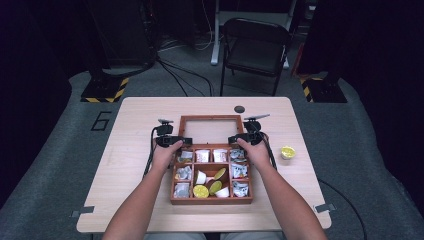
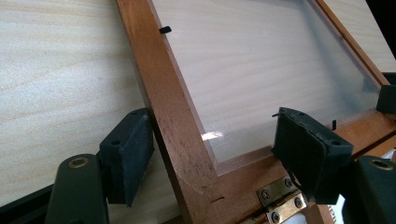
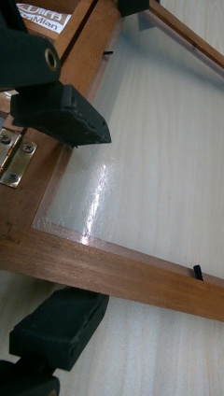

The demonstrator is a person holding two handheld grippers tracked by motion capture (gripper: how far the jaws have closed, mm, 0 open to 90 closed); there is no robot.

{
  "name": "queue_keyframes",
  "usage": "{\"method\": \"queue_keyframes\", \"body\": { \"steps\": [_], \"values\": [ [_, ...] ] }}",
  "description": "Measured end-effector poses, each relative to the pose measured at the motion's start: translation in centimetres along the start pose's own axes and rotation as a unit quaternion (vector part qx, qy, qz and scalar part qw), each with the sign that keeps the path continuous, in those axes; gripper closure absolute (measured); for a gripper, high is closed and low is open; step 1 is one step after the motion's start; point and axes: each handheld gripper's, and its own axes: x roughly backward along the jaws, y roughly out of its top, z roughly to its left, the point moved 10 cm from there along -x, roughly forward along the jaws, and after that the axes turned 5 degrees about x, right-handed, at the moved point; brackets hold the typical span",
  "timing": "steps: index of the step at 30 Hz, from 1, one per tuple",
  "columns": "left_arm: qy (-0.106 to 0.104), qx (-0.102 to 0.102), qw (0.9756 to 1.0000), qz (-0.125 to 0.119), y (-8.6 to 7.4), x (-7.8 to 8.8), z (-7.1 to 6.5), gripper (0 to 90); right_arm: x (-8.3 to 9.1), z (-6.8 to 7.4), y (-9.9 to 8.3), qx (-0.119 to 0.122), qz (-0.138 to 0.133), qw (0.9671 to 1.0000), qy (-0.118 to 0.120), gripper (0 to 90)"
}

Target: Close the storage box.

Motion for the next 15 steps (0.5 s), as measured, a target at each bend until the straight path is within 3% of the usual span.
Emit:
{"method": "queue_keyframes", "body": {
  "steps": [7,15],
  "values": [
    [0.0,0.002,1.0,-0.002,0.05,0.01,0.01,28.6,0.13,0.09,0.07,-0.012,0.005,0.9999,0.001,22.3],
    [0.002,0.0,0.9999,-0.017,0.48,0.34,-0.1,32.1,0.73,-0.01,0.47,-0.01,-0.01,0.9999,0.0,26.4]
  ]
}}
